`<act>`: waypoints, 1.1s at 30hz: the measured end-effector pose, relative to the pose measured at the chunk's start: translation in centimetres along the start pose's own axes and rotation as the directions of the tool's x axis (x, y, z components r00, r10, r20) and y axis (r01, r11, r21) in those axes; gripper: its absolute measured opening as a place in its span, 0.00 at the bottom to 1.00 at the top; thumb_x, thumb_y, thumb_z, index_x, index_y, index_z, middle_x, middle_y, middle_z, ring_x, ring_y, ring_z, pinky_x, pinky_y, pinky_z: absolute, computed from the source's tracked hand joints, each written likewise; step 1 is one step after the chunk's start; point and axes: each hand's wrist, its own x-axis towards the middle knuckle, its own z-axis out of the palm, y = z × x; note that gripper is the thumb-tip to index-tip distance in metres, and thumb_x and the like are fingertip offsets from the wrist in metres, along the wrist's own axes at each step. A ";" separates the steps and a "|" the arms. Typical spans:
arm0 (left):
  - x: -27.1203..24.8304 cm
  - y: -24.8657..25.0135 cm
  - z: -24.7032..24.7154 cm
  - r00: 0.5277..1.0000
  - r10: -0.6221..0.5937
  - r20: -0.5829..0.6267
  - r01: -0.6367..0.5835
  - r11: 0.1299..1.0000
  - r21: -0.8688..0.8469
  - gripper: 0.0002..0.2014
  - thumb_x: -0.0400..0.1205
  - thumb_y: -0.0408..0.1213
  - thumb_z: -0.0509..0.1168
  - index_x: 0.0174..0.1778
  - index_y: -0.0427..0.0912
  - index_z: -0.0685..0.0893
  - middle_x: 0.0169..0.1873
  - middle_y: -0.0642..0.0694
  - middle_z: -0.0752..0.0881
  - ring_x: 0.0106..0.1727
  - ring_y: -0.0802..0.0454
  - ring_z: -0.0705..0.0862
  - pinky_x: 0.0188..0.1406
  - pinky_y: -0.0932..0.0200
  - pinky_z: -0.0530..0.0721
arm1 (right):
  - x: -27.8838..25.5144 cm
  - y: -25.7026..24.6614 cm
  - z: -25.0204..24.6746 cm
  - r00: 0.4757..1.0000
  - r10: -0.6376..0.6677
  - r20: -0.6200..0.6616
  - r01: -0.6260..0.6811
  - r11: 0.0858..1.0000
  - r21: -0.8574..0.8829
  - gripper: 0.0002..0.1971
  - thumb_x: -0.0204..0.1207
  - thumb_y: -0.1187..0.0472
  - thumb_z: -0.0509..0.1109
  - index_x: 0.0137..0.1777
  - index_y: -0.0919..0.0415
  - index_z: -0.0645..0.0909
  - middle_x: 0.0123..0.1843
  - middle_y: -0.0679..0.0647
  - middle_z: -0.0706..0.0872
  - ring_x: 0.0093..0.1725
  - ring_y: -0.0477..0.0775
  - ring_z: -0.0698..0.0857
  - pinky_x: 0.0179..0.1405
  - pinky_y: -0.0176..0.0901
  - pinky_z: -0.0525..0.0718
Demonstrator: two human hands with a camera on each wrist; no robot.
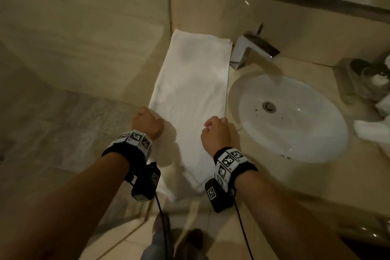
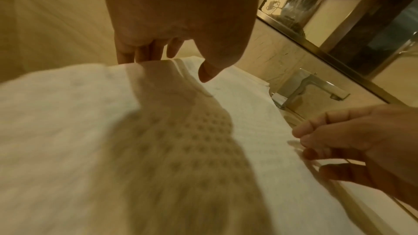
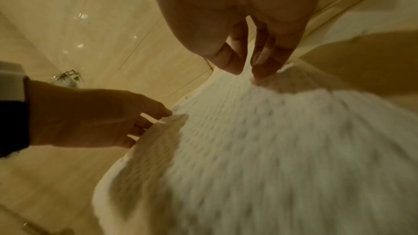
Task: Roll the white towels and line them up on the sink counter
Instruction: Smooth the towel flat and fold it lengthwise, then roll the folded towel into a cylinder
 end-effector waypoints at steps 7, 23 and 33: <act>-4.8 -6.9 1.3 0.986 -0.124 0.111 0.160 0.889 -0.429 0.40 0.77 0.51 0.70 0.78 0.35 0.60 0.73 0.36 0.73 0.69 0.36 0.76 0.60 0.52 0.75 | -7.9 3.4 3.6 0.954 0.044 -0.296 0.025 0.974 0.226 0.10 0.75 0.74 0.63 0.50 0.62 0.81 0.56 0.53 0.75 0.48 0.48 0.77 0.53 0.34 0.77; -8.4 -13.7 3.9 0.974 0.058 0.220 0.047 0.894 -0.445 0.17 0.71 0.29 0.70 0.56 0.37 0.87 0.46 0.47 0.86 0.47 0.47 0.82 0.39 0.61 0.74 | -12.0 9.2 10.9 0.778 0.627 -0.032 -0.526 0.678 0.513 0.11 0.75 0.59 0.63 0.53 0.63 0.78 0.49 0.55 0.83 0.49 0.57 0.84 0.37 0.40 0.78; -8.4 -16.7 8.6 0.934 0.046 0.354 0.100 0.918 -0.385 0.21 0.62 0.19 0.68 0.49 0.39 0.85 0.48 0.41 0.86 0.50 0.41 0.82 0.48 0.52 0.83 | -11.8 13.3 11.6 0.902 0.419 0.107 -0.419 0.783 0.460 0.29 0.72 0.65 0.72 0.73 0.55 0.69 0.59 0.51 0.82 0.55 0.53 0.82 0.55 0.52 0.85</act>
